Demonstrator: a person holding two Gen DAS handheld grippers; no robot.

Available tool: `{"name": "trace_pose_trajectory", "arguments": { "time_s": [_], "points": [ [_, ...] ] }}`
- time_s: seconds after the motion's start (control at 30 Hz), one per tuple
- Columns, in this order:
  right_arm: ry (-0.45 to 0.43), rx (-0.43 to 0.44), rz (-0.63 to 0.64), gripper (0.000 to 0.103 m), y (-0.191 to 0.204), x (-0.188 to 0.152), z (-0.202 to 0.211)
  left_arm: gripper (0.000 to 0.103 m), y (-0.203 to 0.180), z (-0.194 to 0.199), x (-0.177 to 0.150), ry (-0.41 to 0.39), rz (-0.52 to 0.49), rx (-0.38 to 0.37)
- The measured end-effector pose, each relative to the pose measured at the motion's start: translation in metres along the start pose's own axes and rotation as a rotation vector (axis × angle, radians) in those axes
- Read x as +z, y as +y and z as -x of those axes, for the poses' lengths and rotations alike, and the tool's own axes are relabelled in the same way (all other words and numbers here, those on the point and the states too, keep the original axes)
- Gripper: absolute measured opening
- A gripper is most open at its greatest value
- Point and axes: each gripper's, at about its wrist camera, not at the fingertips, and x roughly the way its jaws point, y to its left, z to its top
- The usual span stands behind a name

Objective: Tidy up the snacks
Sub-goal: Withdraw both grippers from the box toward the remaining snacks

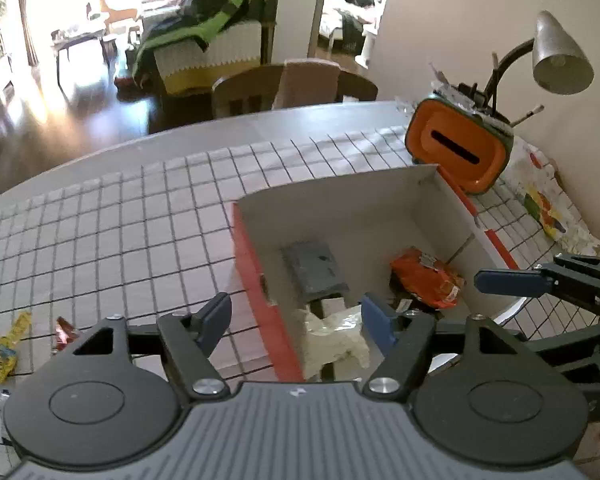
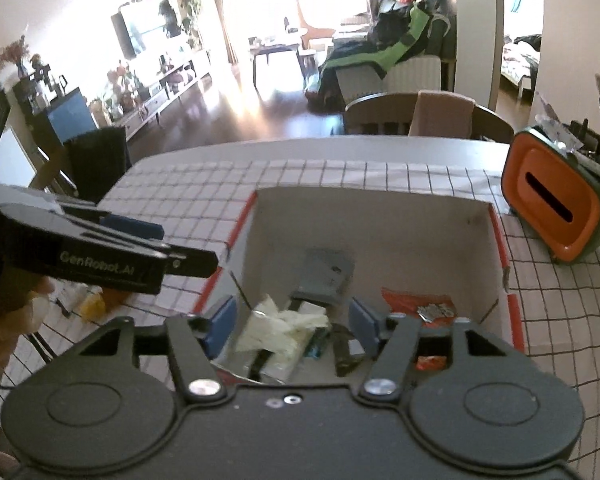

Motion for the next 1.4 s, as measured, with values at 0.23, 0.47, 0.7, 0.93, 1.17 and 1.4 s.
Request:
{"name": "trace_pose_trajectory", "arguments": {
  "time_s": [0.23, 0.47, 0.7, 0.93, 1.17, 1.4],
  "points": [
    [-0.031, 0.018, -0.034, 0.078, 0.022, -0.002, -0.002, 0.078, 0.029, 0.024, -0.022, -0.026, 0.004, -0.006],
    [-0.045, 0.054, -0.053, 0.09, 0.051, -0.004, -0.014, 0.081, 0.066, 0.045, -0.051, -0.044, 0.016, 0.004],
    [-0.057, 0.087, -0.04, 0.101, 0.082, -0.006, -0.033, 0.085, 0.116, 0.063, -0.077, -0.066, 0.061, 0.045],
    [-0.031, 0.091, -0.017, 0.102, 0.102, -0.006, -0.055, 0.085, 0.171, 0.075, -0.101, -0.045, 0.094, 0.083],
    [0.026, 0.1, 0.005, 0.102, 0.121, -0.005, -0.086, 0.085, 0.206, 0.07, -0.129, -0.007, 0.098, 0.073],
    [0.1, 0.11, -0.013, 0.102, 0.146, -0.003, -0.116, 0.085, 0.218, 0.046, -0.146, 0.019, 0.077, 0.073]
  ]
}}
